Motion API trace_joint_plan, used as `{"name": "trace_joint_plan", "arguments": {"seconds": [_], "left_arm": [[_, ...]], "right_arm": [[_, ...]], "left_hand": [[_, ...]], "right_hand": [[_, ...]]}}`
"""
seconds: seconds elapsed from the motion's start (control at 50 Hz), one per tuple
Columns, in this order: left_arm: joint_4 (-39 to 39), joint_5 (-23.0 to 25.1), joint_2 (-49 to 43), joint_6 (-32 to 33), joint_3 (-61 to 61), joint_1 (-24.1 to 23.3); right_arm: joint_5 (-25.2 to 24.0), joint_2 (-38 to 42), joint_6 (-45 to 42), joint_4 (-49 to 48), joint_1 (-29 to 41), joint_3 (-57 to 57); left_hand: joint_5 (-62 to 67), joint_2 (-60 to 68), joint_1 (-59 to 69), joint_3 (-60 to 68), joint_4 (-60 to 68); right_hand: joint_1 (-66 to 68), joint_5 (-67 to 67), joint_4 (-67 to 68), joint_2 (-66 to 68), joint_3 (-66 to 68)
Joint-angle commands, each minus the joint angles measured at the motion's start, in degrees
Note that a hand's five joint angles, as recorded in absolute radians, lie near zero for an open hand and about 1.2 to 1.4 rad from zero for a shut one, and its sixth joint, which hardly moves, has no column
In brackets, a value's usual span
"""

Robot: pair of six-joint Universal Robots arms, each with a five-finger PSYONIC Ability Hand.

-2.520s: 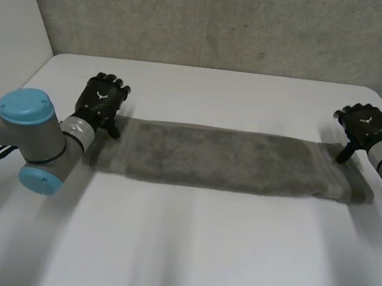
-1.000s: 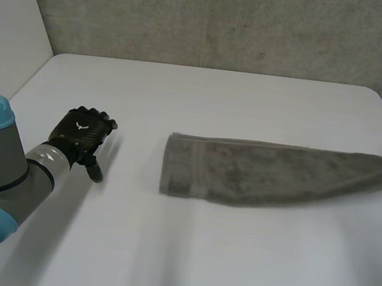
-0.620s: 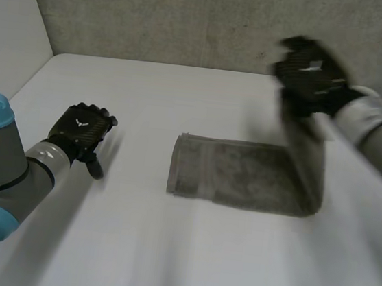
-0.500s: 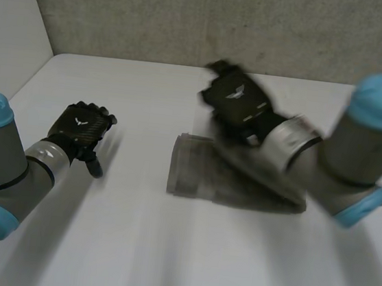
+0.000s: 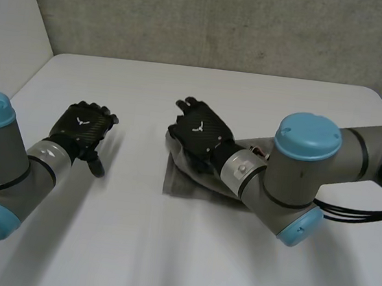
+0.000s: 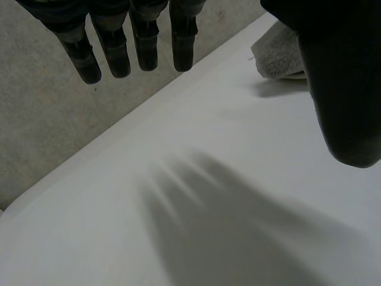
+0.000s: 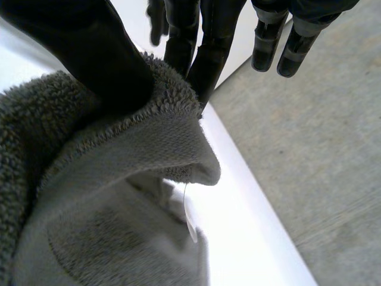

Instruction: Fold the towel.

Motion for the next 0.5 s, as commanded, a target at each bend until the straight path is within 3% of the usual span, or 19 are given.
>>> {"name": "trace_joint_plan", "arguments": {"seconds": [0.02, 0.14, 0.24, 0.3, 0.38, 0.42, 0.5], "left_arm": [[0.0, 0.0, 0.27, -0.95, 0.17, -0.34], [-0.09, 0.0, 0.36, -1.3, 0.08, -0.95], [0.0, 0.0, 0.36, -1.3, 0.08, -1.04], [0.0, 0.0, 0.36, -1.39, 0.17, -1.39], [0.0, 0.0, 0.27, -1.39, -0.01, -1.92], [0.0, 0.0, 0.27, -1.39, -0.1, -2.09], [0.0, 0.0, 0.27, -1.39, -0.27, -2.18]], "right_arm": [[-0.09, -2.93, 0.28, 0.1, -0.41, 0.36], [2.72, -8.47, 0.37, 0.54, -5.95, 3.26], [4.04, -17.5, 0.37, 0.8, -16.56, 7.73], [3.95, -19.19, 0.46, 0.89, -19.31, 9.15], [2.2, -24.8, 0.11, 0.63, -29.56, 14.23], [-0.95, -26.56, -0.16, 0.72, -36.59, 17.22], [-4.29, -27.01, -0.25, 0.81, -42.05, 19.6]], "left_hand": [[-2.77, -3.51, -5.65, -2.2, -2.69], [-2.77, -3.51, -5.65, -2.2, -2.69], [-2.77, -3.51, -5.65, -2.2, -2.69], [-2.77, -3.51, -5.65, -2.2, -2.69], [-2.77, -3.51, -5.65, -2.2, -2.69], [-2.77, -3.51, -5.65, -2.2, -2.69], [-2.77, -3.51, -5.65, -2.2, -2.69]], "right_hand": [[5.48, 3.62, 1.74, 3.53, 1.0], [5.48, 3.62, 1.74, 3.53, 1.0], [5.48, 3.62, 1.74, 3.53, 1.0], [5.48, 3.62, 1.74, 3.53, 1.0], [5.48, 3.62, 1.74, 3.53, 1.0], [5.48, 3.62, 1.74, 3.53, 1.0], [5.48, 3.62, 1.74, 3.53, 1.0]]}}
